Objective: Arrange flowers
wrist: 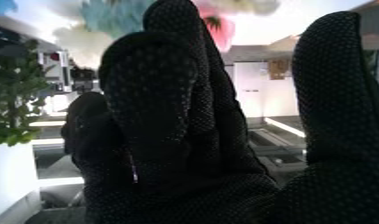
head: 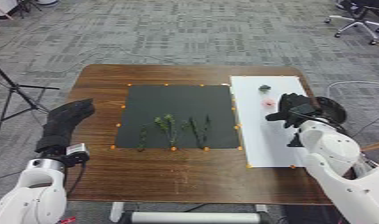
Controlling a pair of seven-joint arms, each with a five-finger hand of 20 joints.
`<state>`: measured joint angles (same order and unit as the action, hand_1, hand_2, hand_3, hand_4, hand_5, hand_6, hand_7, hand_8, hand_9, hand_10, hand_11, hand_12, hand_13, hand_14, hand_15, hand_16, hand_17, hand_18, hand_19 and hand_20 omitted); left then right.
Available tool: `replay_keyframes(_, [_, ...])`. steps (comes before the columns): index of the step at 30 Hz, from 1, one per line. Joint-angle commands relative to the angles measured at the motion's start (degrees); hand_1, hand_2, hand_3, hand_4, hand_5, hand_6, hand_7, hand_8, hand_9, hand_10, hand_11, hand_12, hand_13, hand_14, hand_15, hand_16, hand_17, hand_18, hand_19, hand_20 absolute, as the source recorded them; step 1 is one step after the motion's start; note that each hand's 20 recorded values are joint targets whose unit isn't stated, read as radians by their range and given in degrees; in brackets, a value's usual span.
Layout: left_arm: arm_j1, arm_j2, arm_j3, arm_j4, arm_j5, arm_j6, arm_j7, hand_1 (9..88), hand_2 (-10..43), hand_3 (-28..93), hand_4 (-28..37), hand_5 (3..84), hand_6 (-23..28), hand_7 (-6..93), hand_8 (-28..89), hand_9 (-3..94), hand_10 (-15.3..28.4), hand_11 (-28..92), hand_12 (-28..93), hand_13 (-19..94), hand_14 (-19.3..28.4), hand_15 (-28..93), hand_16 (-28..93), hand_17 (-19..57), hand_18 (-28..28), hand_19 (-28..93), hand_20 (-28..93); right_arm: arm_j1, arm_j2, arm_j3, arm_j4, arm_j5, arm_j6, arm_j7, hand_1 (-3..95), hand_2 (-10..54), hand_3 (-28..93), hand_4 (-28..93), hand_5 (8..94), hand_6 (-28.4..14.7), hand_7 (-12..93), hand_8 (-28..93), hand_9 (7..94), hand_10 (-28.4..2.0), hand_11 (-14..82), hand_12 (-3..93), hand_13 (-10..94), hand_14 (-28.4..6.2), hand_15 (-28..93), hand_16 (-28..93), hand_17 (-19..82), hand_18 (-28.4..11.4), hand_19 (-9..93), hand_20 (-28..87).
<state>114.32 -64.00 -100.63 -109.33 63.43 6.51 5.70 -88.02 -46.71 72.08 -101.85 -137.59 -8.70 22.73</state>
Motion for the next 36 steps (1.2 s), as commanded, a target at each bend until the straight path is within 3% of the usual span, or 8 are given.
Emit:
replay_keyframes(1, [0.2, -0.87, 0.14, 0.1, -0.08, -0.76, -0.57, 28.6, 3.8, 66, -20.5, 48.7, 5.5, 19.1, -7, 45.8, 14.3, 23, 12, 36, 18.6, 20, 3, 3.6, 14.7, 13, 18, -0.4, -1.0, -0.6, 1.6, -1.6, -0.3, 0.3, 34.0, -9.5, 55, -18, 69.9, -4.5, 17, -4, 86.3, -10.7, 25.3, 23.6, 94, -1.3, 44, 37, 54, -17.2, 89, 49])
replay_keyframes(9, [0.0, -1.08, 0.07, 0.25, -0.38, -1.12, -0.72, 28.7, 3.9, 66, -20.4, 48.7, 5.5, 19.0, -7, 45.8, 14.3, 23, 12, 36, 18.6, 20, 3, 3.6, 14.7, 13, 18, 0.3, -0.5, -3.4, 3.3, -3.4, 3.8, 1.1, 42.9, -9.5, 56, -16, 71.5, -3.0, 20, -5, 88.2, -9.6, 27.0, 23.8, 94, -0.9, 48, 34, 56, -17.0, 90, 48])
replay_keyframes(13, [0.1, -1.03, -0.17, 0.18, -0.69, -0.93, -0.88, 28.6, 3.9, 66, -20.4, 48.6, 5.5, 19.0, -7, 45.8, 14.3, 23, 12, 36, 18.6, 20, 3, 3.6, 14.7, 13, 18, 1.1, 0.0, -4.7, 3.8, -4.0, 5.2, 0.4, 51.4, -9.5, 49, -15, 73.4, -2.0, 19, 17, 89.6, -8.8, 28.3, 24.4, 94, -0.3, 51, 31, 57, -16.5, 91, 46])
replay_keyframes(19, [0.1, -1.17, -0.19, 0.24, -0.6, -1.15, -1.09, 28.6, 3.9, 66, -20.5, 48.6, 5.6, 18.9, -7, 45.7, 14.4, 23, 12, 36, 18.7, 20, 3, 3.6, 14.7, 13, 18, 1.4, 0.9, -5.1, 3.4, -3.7, 5.8, -0.7, 58.3, -2.5, 44, -12, 76.7, -0.6, 20, 20, 91.5, -8.3, 30.4, 25.4, 94, -0.2, 53, 30, 57, -16.5, 92, 46])
replay_keyframes(26, [0.1, -1.08, -0.41, 0.14, -1.05, -0.95, -1.27, 28.7, 3.9, 65, -20.5, 48.6, 5.6, 18.9, -7, 45.7, 14.4, 23, 12, 36, 18.6, 20, 3, 3.5, 14.8, 13, 18, 1.4, 2.7, -3.9, 0.9, -2.8, 5.0, -1.3, 58.3, -0.7, 44, -11, 77.2, -0.3, 22, 22, 91.7, -8.7, 31.3, 26.0, 94, -0.1, 54, 30, 57, -16.7, 92, 46])
replay_keyframes(30, [0.1, -0.99, -0.39, 0.12, -0.98, -1.16, -1.44, 28.6, 3.9, 66, -20.4, 48.6, 5.6, 18.8, -7, 45.7, 14.4, 23, 12, 36, 18.6, 20, 3, 3.5, 14.7, 13, 18, 0.7, 2.7, -1.8, -2.0, -1.3, 0.7, -0.7, 49.0, -4.2, 56, -6, 78.3, -0.3, 22, 22, 91.8, -9.5, 31.1, 25.9, 94, -0.5, 54, 30, 56, -17.4, 93, 47])
replay_keyframes(33, [0.2, -0.96, -0.37, 0.07, -0.95, -1.3, -1.64, 28.6, 3.9, 66, -20.4, 48.5, 5.6, 18.8, -7, 45.7, 14.4, 23, 12, 36, 18.6, 20, 3, 3.5, 14.7, 13, 18, 0.8, 2.9, -2.3, -3.0, -0.9, 1.0, -0.3, 35.5, -7.3, 62, -6, 74.4, -1.7, 22, 3, 88.5, -10.9, 29.4, 25.7, 93, -1.8, 47, 35, 54, -18.1, 91, 48])
replay_keyframes(36, [0.0, -0.9, -0.26, 0.09, -0.89, -1.47, -1.75, 28.6, 3.9, 66, -20.4, 48.5, 5.6, 18.8, -7, 45.7, 14.4, 23, 12, 36, 18.6, 20, 3, 3.5, 14.7, 13, 18, 1.9, 2.7, -3.4, -2.5, -1.0, 1.2, -1.2, 28.4, -9.4, 60, -6, 65.8, -5.1, 16, -3, 80.0, -13.6, 23.5, 23.7, 89, -5.2, 41, 35, 52, -18.0, 88, 50])
